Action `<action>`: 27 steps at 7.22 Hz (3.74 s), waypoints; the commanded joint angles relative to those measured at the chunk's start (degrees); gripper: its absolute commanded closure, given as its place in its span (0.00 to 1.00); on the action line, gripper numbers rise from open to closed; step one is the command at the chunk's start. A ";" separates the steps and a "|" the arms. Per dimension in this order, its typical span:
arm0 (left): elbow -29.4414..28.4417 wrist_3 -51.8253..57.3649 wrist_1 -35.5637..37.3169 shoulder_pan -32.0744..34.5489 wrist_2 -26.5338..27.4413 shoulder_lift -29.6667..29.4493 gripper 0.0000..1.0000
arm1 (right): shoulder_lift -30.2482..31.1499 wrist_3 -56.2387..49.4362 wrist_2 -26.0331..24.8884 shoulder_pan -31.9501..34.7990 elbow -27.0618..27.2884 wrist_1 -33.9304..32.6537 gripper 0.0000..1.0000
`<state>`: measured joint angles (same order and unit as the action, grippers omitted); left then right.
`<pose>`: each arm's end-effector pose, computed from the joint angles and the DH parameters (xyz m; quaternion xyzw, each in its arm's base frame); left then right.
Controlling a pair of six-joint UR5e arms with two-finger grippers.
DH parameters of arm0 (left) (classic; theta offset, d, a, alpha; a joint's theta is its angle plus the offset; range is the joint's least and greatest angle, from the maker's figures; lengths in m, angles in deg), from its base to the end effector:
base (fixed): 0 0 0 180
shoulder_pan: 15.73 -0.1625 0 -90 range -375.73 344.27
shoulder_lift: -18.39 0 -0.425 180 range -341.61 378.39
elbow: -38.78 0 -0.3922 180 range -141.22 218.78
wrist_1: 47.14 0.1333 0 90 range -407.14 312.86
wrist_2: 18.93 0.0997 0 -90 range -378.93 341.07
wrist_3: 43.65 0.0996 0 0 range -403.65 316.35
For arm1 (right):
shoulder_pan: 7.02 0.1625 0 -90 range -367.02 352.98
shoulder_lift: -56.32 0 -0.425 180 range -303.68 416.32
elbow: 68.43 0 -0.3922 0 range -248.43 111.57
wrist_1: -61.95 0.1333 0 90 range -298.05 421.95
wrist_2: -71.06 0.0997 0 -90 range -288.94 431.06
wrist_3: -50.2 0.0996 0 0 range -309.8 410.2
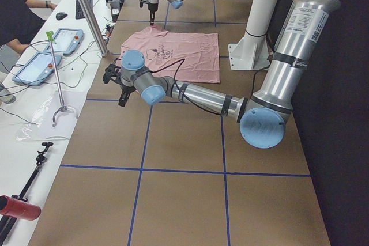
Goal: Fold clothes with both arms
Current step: 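Grasp the sleeve nearest the right gripper and fold it inward over the chest, then release the folded sleeve with the right gripper while the left arm moves toward the shirt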
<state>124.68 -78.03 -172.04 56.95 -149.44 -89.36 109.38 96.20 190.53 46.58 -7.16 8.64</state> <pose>0.1231 -0.6251 0.4501 0.2095 0.4522 0.0139 0.8669 -0.3923 -0.6742 0.4372 0.1230 -0.4201 -0.0220 0.8988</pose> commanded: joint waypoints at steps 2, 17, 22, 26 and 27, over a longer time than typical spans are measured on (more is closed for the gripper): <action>0.15 -0.07 0.01 0.00 0.00 0.00 0.00 | -1.45 3.63 0.94 -1.38 5.25 0.05 1.00; 0.33 -20.40 -0.17 -11.46 9.27 -5.96 0.00 | -14.75 19.83 -2.16 -9.48 1.44 -9.10 0.00; -6.76 -38.30 0.36 -26.44 31.42 -10.99 0.00 | -1.85 19.39 -1.79 -7.29 28.00 -34.66 0.00; -11.53 -38.04 -0.43 -27.42 34.01 -11.34 0.02 | 0.82 18.95 -1.34 -7.02 30.05 -34.14 0.00; -13.54 -37.95 -0.43 -27.51 34.01 -13.00 0.04 | 0.73 18.95 -1.34 -7.02 30.32 -34.14 0.00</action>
<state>113.11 -116.06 -172.41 29.54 -115.49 -100.99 110.09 115.16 189.21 39.58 22.77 -25.55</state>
